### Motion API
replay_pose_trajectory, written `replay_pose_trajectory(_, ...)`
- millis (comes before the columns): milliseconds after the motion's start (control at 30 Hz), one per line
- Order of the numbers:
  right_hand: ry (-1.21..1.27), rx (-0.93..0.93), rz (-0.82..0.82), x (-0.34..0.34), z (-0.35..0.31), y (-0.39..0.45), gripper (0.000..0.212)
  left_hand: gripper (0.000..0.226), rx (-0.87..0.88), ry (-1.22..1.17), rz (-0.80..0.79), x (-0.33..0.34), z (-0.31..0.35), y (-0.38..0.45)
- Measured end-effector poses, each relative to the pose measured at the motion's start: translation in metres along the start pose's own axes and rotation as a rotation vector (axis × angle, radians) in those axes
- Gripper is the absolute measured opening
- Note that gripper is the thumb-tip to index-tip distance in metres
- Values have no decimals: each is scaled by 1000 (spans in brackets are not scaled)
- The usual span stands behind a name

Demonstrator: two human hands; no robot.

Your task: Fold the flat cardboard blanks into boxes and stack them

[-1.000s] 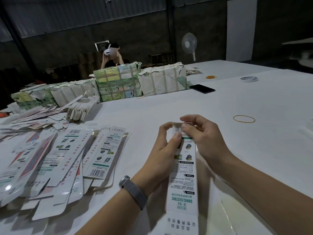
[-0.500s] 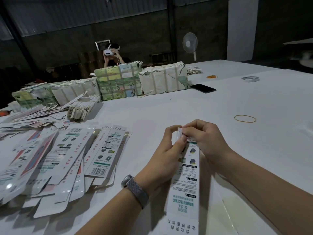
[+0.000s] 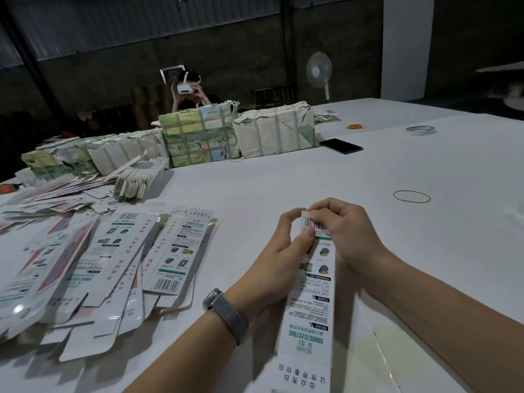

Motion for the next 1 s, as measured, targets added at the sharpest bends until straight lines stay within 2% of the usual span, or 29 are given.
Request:
replay_pose_trajectory(167,11,11,13,-2,0,1,23,36,0,43,-13,-1,-1,0)
replay_pose_trajectory(300,17,13,11,-3,1,2,22,38,6,63,-20,-2,-2,1)
replay_pose_trajectory(567,92,43,-54,-2,-1,0,28,25,15,4,28,-1,-4,2)
replay_pose_trajectory(833,85,-28,-67,3,4,-4,2,15,63,-66,134,-7,-2,5)
replay_pose_trajectory(1000,55,-60,-47,-1,6,-1,10,17,80,-44,151,-6,-4,6)
Point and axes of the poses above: each hand's wrist, its own y-axis towards the middle knuckle, its own x-axis out of the palm, z = x × y, the point moved 1 cm from there along y, towards the middle knuckle, and after that the axes turned 12 degrees about z, right-handed, at the moved point
